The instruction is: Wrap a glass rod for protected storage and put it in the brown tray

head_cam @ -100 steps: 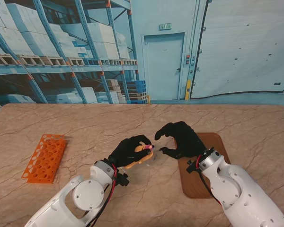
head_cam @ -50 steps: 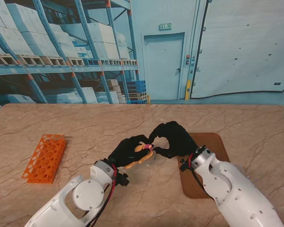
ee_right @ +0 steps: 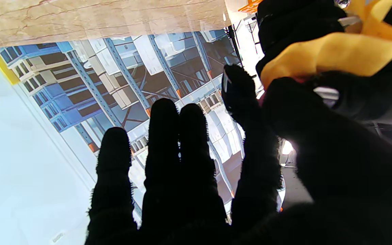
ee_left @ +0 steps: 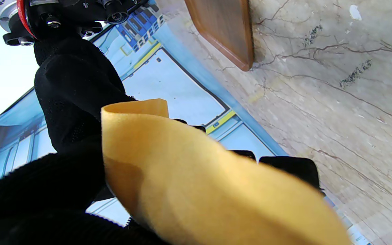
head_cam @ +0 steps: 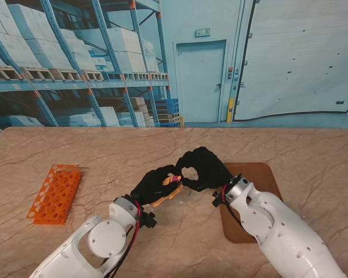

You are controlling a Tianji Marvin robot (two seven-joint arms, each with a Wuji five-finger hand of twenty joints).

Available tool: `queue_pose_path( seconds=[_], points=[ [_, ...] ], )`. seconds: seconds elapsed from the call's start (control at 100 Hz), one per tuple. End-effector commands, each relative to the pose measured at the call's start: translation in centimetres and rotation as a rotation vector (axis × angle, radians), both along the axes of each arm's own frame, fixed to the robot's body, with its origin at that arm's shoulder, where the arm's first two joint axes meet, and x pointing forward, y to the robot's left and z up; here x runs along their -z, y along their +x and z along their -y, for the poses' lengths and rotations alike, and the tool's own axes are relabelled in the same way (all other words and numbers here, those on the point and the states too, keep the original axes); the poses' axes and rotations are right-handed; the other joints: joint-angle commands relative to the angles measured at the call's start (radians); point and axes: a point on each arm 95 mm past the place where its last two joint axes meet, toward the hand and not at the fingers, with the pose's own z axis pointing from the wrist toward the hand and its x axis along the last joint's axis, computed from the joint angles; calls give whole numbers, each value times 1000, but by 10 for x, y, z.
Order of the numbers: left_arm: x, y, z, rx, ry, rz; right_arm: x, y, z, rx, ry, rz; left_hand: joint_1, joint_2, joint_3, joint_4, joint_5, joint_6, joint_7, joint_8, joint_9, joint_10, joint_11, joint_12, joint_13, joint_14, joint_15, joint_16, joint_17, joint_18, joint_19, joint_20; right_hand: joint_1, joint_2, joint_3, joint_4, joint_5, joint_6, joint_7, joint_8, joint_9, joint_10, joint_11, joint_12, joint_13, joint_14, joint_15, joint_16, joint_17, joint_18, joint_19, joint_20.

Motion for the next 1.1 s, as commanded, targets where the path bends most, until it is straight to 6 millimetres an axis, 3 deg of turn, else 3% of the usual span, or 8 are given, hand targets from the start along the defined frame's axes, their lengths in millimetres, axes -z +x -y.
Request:
queue_pose_path(
  seconds=[0.0,0.2,0.36,0.46,0.52,0.62,0.95,1.09],
  points=[
    [-4,-4,7,16,-26,6,4,-3,-8,-22,-7,3,-28,71,34,66,-33,-60,-26,8,8,-55,34,16,10,-11,76,21,21,-91,253,9,-12,-6,-8,-27,-53,36,-43,-38,-20,2,27,-3,9,-9,19,4,-6,-6,28,-15],
    [-4,-4,6,22,-40,17,6,-2,-10,-25,-30,37,-123,170,-245,33,-38,-42,-64,41,1,-67,39,17,11,-35,72,24,23,-114,253,1,-59,-42,-21,66,-126,132,-201,121,-88,13,54,-10,-23,-6,38,-7,-20,-9,59,-47],
    [-3,-4,7,26,-44,14,9,-1,-12,-16,-41,50,-132,169,-403,-80,-36,-40,-79,62,-1,-67,39,18,11,-35,72,24,23,-116,253,0,-102,-68,-63,52,-171,167,-207,127,-139,32,65,-7,-54,5,47,-5,-40,-5,69,-48],
    [-4,-4,7,26,-50,7,10,0,-13,-5,-46,49,-65,233,-367,-88,-27,-39,-74,65,3,-62,39,17,10,-26,74,26,22,-104,253,5,-115,-57,-87,52,-184,180,-205,130,-160,42,70,-7,-67,12,53,-6,-49,-1,78,-50],
    [-4,-4,8,23,-57,-1,10,0,-14,2,-48,48,21,175,-268,-202,-34,-51,-51,26,5,-57,40,16,10,-16,74,28,21,-91,253,10,-118,-45,-107,54,-192,186,-204,132,-172,45,75,-8,-73,15,58,-7,-54,0,86,-52],
    [-4,-4,8,19,-64,-8,10,0,-14,12,-50,46,83,97,-153,-244,-42,-59,-25,2,4,-53,38,16,10,-14,74,29,20,-83,253,12,-117,-25,-143,61,-203,194,-206,133,-186,50,75,-12,-78,16,62,-11,-57,-1,96,-58],
    [-5,-4,7,26,-70,-20,9,0,-10,46,-39,33,9,108,47,53,-41,-84,-38,12,-11,-37,22,18,10,13,65,31,19,-69,253,11,-98,46,-312,102,-221,199,-211,133,-206,50,77,-18,-92,12,66,-16,-65,-12,108,-74],
    [-5,-4,7,30,-67,-24,9,-2,-9,48,-34,26,33,208,-23,291,-28,-136,-77,41,-29,-17,-12,1,9,38,59,38,17,-54,253,13,-99,49,-328,113,-225,198,-210,133,-209,48,76,-19,-94,9,65,-16,-68,-15,107,-75]
  ],
)
